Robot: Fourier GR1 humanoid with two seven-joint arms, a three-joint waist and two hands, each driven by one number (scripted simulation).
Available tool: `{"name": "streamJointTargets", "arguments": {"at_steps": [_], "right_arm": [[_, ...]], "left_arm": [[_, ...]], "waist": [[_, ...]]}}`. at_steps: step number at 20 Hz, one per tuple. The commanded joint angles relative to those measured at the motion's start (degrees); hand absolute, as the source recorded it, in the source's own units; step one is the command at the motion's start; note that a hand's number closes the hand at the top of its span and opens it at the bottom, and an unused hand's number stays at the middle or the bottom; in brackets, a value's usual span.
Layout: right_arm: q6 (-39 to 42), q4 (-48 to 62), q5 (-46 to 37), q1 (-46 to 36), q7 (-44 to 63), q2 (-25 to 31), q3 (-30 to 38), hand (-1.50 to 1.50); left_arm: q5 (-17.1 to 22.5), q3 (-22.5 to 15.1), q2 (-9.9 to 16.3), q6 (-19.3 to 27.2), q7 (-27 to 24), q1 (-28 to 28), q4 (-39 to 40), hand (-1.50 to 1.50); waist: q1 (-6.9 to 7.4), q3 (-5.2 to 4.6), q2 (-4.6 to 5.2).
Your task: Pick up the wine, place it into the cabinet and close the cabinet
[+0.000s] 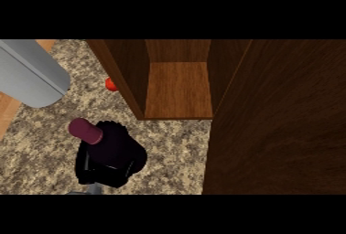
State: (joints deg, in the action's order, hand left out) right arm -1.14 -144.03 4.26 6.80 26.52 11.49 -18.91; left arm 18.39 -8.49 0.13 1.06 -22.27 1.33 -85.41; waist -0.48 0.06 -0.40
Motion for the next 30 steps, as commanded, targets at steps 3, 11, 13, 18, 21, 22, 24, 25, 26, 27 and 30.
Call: {"name": "streamJointTargets", "arguments": {"at_steps": [3,11,13,18,21,22,24,25,26,27,30], "right_arm": [[-0.4,-13.3,5.4,1.9,7.4,1.0,2.5,-1.5],[0.4,-14.1,5.1,3.3,5.9,0.4,1.5,-1.5],[1.2,-8.7,2.9,2.6,2.1,-0.5,1.3,-1.5],[1.9,-14.4,7.7,5.1,5.4,0.8,2.6,-1.5],[3.4,-10.3,6.6,5.9,0.8,0.4,4.0,-1.5],[0.8,-12.0,4.0,2.6,6.0,-0.8,0.6,-1.5],[0.5,-11.1,3.3,2.0,5.7,-1.4,0.2,-1.5],[1.8,-12.2,2.0,7.6,2.7,-1.2,-2.4,-1.5],[1.0,-8.5,4.3,-0.4,5.4,-1.2,1.7,-1.5],[3.2,-10.3,7.4,2.4,3.5,0.2,4.0,-1.5],[2.5,-9.8,5.7,2.8,3.7,-1.0,2.9,-1.5]], "left_arm": [[-1.2,-5.3,-0.1,10.3,9.7,-4.5,-8.4,1.5],[1.5,-9.8,-0.1,22.5,15.6,-13.1,-6.1,1.5],[1.7,-10.7,-0.1,26.8,20.3,-18.5,-5.6,1.5],[2.8,-10.9,-0.1,29.3,14.1,-24.3,6.2,1.5],[2.6,-12.7,-0.1,30.5,12.1,-22.8,7.6,1.5],[4.3,-14.1,-0.1,33.2,12.0,-26.4,10.6,1.5],[3.8,-12.8,-0.1,32.8,11.2,-27.4,13.6,1.5],[5.4,-15.9,-0.1,34.3,9.3,-25.8,12.7,1.5],[8.3,-14.0,-0.1,34.7,8.4,-32.5,19.6,1.5],[8.9,-15.6,-0.1,33.4,6.8,-30.2,18.9,1.5],[13.2,-16.9,-0.1,34.5,0.8,-30.4,24.2,1.5]], "waist": [[-0.27,-0.03,0.11],[-0.55,-0.05,0.19],[-0.24,-0.04,0.28],[-1.67,-0.05,0.37],[-0.57,-0.04,0.36],[-0.93,-0.11,0.41],[-0.65,-0.1,0.4],[-1.01,-0.07,0.28],[-1.07,-0.12,0.62],[-1.13,-0.07,0.54],[-1.45,-0.11,0.58]]}}
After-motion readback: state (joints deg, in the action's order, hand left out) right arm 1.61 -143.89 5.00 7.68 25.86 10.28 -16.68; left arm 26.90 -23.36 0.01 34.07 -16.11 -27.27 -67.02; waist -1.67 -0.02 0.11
